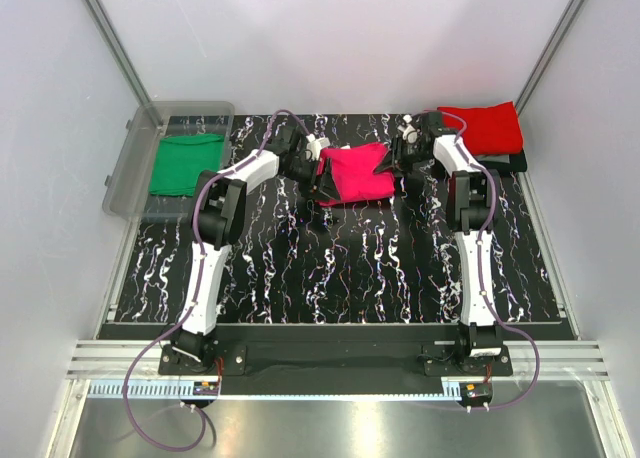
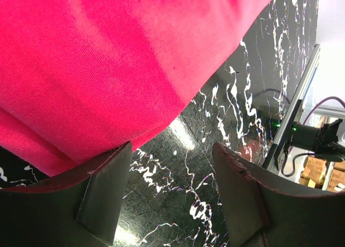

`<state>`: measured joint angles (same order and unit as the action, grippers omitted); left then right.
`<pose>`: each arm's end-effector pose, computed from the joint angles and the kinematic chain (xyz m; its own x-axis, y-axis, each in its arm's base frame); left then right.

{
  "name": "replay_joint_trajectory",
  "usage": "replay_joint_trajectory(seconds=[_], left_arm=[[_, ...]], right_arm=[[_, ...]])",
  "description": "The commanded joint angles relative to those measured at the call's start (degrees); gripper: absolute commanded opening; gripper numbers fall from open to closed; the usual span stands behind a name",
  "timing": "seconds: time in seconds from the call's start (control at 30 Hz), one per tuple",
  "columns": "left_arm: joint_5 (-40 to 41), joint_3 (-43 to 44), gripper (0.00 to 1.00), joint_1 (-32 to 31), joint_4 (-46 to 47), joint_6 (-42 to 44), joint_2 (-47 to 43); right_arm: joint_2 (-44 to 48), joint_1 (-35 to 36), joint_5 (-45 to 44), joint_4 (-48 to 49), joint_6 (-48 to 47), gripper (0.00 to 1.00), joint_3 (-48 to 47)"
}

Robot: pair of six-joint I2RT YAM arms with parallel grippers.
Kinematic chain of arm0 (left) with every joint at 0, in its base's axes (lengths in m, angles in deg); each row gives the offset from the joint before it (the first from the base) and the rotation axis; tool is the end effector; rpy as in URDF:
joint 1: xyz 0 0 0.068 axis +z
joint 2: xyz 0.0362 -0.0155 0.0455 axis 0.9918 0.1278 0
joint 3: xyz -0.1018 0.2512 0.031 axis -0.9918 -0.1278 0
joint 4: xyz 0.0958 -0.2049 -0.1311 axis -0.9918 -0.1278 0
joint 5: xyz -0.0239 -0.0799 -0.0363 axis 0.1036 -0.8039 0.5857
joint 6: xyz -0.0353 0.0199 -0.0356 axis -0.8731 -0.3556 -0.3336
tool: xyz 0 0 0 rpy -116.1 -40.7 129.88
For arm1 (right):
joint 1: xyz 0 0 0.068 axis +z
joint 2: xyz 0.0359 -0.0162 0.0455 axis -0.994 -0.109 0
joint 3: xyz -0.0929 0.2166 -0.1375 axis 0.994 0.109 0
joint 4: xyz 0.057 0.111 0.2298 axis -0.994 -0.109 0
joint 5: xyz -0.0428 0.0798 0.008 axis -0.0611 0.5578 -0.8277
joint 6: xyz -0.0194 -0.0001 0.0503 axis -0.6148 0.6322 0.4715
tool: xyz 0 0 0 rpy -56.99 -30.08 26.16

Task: Fold and stack the t-shirts
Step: Neatly place the folded tshirt to the corner

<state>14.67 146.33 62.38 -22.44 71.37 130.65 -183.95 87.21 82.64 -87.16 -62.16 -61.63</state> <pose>0.4632 -0.2007 0.1399 -0.9125 0.2114 -0.3502 0.4087 0.5076 -0.7585 0.5447 0.0603 0.1134 -0.9574 0.0916 -0.2738 -0.1606 0.6192 0.7686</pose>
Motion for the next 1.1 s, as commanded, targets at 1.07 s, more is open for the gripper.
replay_joint_trajectory(seconds=[1.07], left_arm=[[3.74, -9.37, 0.68, 7.01, -13.23, 14.94, -27.61]], right_arm=[[18.36, 0.58, -37.14, -16.36, -42.13, 0.00, -21.26]])
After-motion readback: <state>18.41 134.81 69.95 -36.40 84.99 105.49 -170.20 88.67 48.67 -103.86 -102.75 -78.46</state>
